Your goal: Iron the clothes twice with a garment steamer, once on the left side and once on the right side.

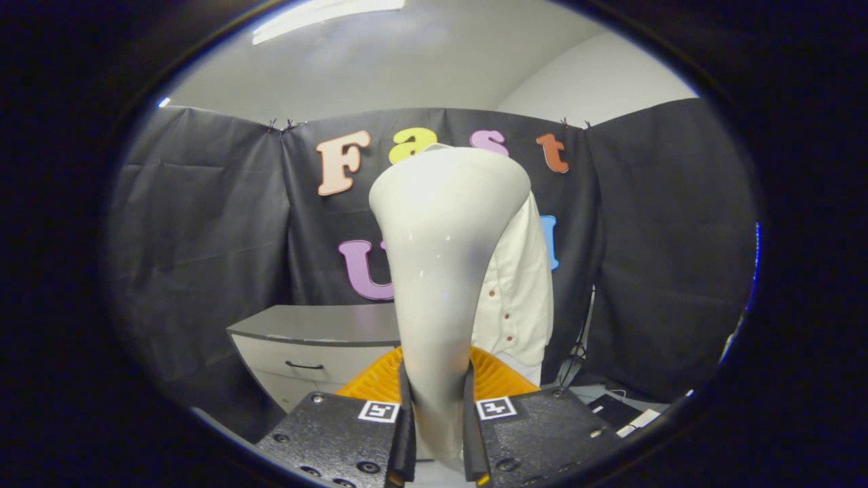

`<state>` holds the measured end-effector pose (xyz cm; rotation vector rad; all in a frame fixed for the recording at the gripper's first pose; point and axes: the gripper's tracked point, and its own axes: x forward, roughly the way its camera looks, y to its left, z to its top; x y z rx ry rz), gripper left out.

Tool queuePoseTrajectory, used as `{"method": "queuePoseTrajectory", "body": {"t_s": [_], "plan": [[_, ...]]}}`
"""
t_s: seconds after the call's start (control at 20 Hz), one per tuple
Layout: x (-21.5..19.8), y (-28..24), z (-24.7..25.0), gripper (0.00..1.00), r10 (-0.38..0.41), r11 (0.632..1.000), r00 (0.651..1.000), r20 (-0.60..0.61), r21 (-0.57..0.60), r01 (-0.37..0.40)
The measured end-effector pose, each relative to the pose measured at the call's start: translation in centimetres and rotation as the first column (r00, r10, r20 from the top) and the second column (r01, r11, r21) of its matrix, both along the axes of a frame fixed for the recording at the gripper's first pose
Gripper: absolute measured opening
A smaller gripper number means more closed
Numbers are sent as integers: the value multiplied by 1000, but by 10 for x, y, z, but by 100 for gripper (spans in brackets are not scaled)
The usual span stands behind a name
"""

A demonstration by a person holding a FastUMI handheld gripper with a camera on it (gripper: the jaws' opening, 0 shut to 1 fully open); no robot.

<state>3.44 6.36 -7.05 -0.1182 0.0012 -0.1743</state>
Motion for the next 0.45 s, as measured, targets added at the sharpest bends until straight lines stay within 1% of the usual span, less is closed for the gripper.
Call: {"method": "queuePoseTrajectory", "body": {"t_s": [0.25, 0.35, 0.45], "plan": [[-32, -5, -19, 27, -19, 1000, 1000, 16, -7, 19], [-43, -7, -37, 27, -24, 1000, 1000, 3, -12, 25], [-44, -6, -55, 27, -18, 1000, 999, -36, -3, 18]]}}
